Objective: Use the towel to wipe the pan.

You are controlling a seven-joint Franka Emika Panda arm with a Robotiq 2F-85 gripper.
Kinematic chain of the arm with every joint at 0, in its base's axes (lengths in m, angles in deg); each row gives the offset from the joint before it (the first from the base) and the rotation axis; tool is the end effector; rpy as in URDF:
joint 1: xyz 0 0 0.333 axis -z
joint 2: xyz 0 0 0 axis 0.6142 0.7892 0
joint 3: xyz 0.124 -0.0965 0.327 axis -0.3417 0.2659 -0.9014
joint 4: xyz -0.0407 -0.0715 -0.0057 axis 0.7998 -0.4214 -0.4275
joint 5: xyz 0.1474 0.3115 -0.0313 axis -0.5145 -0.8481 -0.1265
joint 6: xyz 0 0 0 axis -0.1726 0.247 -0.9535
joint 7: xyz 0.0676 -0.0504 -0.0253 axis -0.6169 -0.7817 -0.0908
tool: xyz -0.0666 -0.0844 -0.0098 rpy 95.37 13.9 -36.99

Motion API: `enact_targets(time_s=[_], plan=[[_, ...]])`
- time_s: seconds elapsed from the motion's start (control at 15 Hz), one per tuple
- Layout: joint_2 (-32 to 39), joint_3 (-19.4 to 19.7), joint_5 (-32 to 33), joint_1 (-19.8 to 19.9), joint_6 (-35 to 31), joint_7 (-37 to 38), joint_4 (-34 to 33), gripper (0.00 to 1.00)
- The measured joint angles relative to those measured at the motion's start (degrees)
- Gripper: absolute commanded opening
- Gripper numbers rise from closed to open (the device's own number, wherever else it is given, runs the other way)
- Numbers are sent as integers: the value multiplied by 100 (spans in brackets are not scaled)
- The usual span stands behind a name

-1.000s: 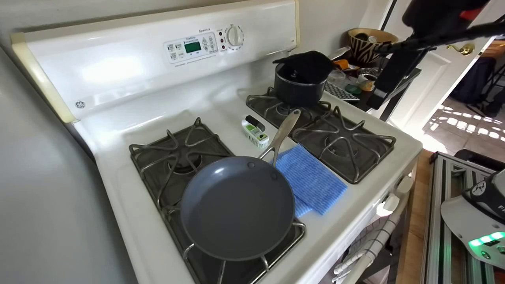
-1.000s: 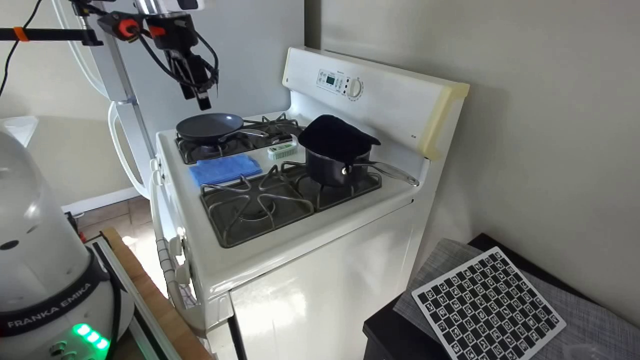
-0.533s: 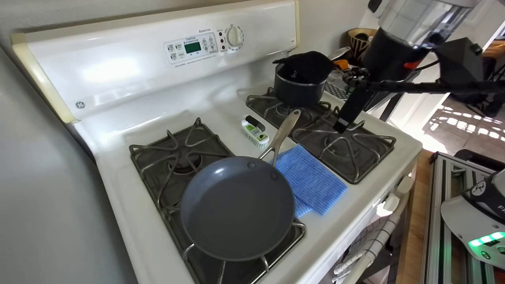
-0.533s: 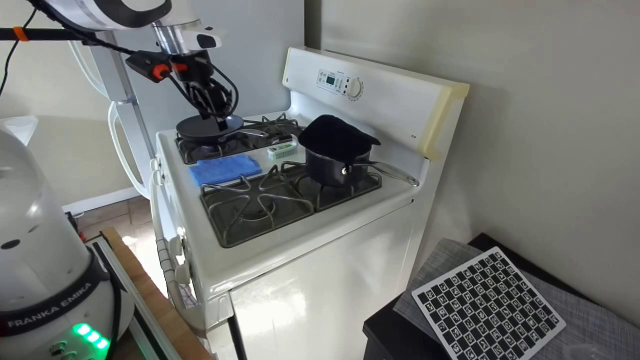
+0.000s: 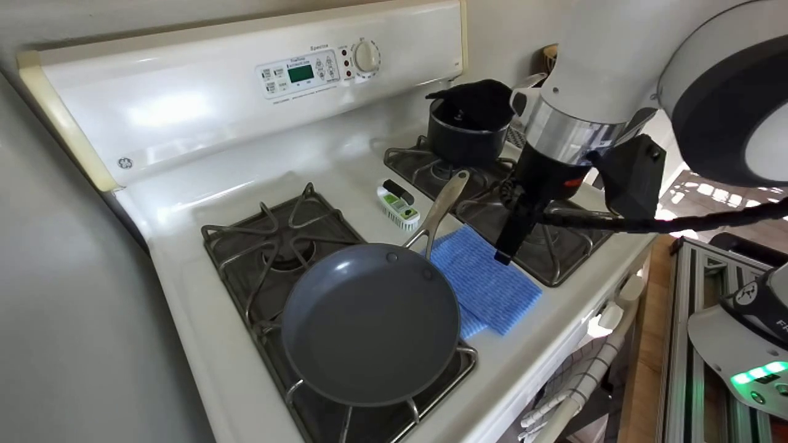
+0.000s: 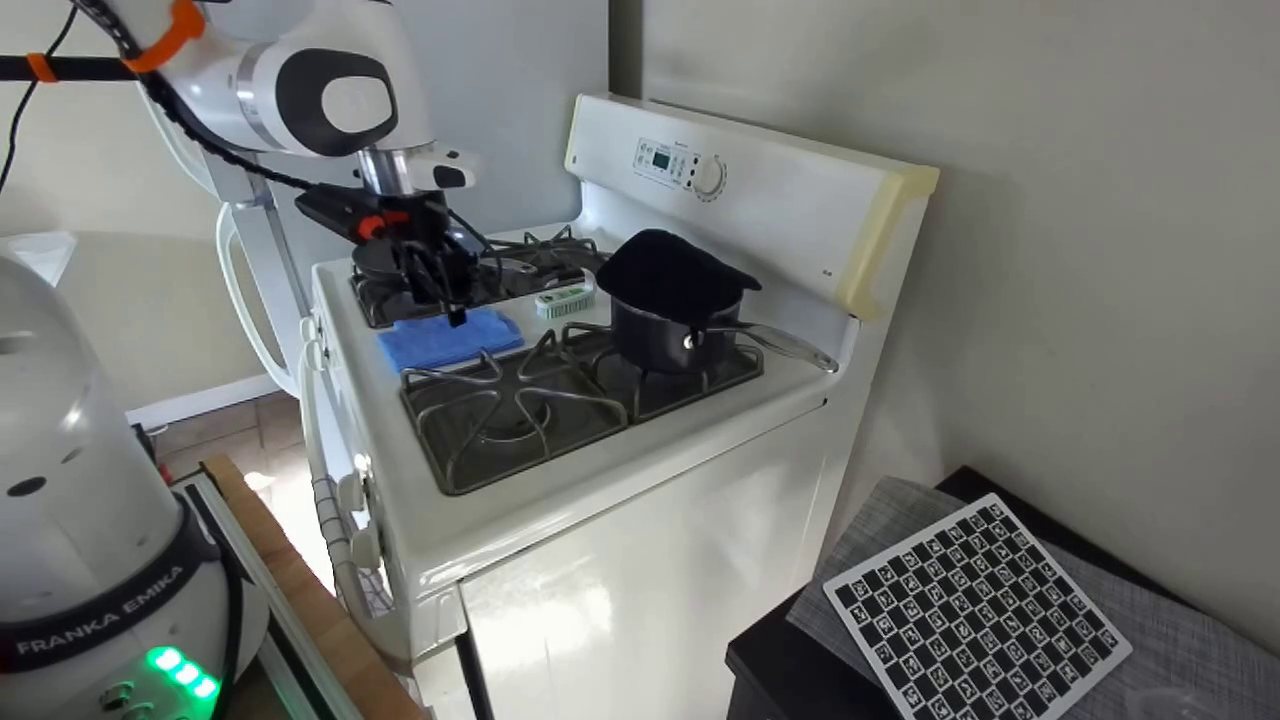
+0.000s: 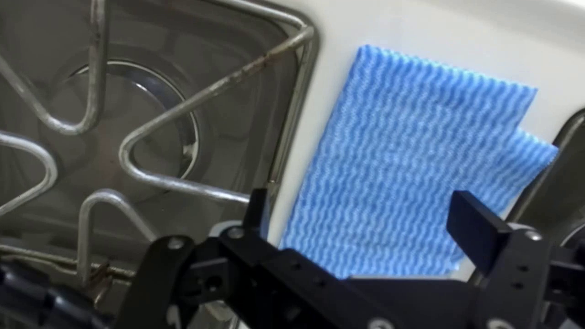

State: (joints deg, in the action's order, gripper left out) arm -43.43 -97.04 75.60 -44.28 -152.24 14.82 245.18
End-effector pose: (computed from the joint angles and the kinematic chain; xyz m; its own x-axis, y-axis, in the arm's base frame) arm 0.3131 0.1295 0.3881 0.9978 0.0077 0.0665 0.0069 -0.9999 0.0127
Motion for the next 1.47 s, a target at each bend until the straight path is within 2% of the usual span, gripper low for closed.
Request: enact_targets(time_s=[0.53, 0.93, 1.47], plan=[[143, 27, 5, -30, -31, 1, -78, 100], [607, 21, 246, -81, -880, -1, -85, 100], [1395, 23, 1075, -84, -1705, 24, -138, 100]])
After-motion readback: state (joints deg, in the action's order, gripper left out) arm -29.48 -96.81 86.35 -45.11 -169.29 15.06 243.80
